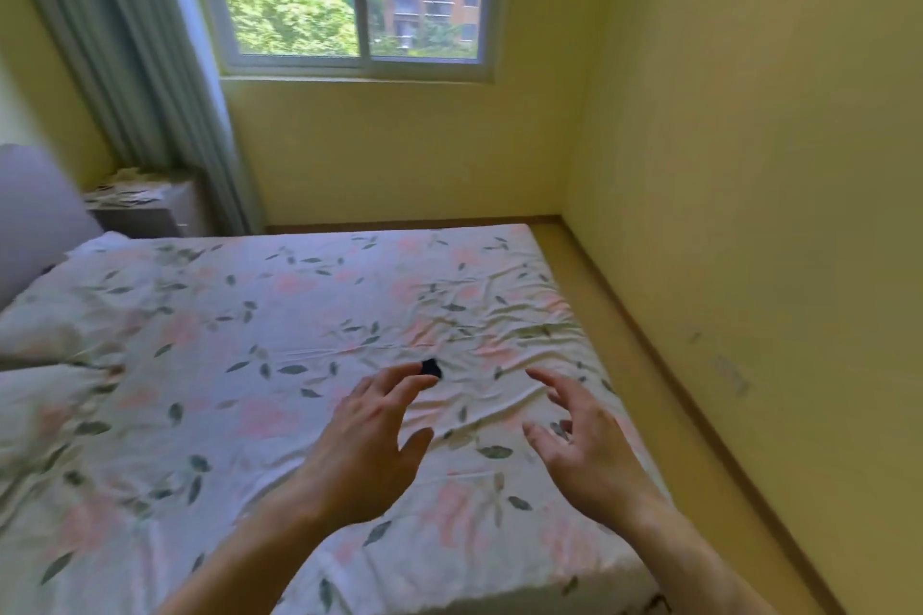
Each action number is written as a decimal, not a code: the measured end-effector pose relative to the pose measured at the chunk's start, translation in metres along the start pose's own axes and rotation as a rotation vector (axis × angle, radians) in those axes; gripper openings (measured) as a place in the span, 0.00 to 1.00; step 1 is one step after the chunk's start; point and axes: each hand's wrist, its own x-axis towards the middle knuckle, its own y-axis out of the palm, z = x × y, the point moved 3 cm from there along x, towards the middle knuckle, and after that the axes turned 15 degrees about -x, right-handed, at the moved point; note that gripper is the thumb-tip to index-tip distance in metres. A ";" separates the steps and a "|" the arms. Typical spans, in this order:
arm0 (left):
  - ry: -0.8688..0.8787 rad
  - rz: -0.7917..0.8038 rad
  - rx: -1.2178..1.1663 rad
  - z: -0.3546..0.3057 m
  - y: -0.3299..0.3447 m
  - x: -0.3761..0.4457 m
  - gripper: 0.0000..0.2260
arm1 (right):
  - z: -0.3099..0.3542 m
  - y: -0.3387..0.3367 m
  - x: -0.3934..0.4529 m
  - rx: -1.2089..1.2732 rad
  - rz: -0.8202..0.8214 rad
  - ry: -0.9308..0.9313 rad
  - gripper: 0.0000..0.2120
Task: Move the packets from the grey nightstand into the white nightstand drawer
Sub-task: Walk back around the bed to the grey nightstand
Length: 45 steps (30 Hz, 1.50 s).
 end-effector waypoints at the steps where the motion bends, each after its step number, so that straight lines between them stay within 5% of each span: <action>1: 0.017 0.021 0.009 -0.012 0.011 0.014 0.24 | -0.014 -0.014 0.003 0.010 -0.021 0.013 0.25; 13: 0.202 0.172 -0.018 -0.144 0.166 0.242 0.24 | -0.200 -0.191 0.057 0.002 -0.232 0.270 0.24; 24: 0.409 0.275 -0.016 -0.339 0.320 0.382 0.25 | -0.389 -0.352 0.059 0.003 -0.431 0.378 0.24; 34: 0.220 0.129 -0.041 -0.436 0.417 0.460 0.26 | -0.545 -0.479 0.113 -0.001 -0.294 0.269 0.24; 45: -0.030 -0.111 0.013 -0.402 0.395 0.535 0.26 | -0.564 -0.522 0.288 -0.024 -0.114 -0.031 0.26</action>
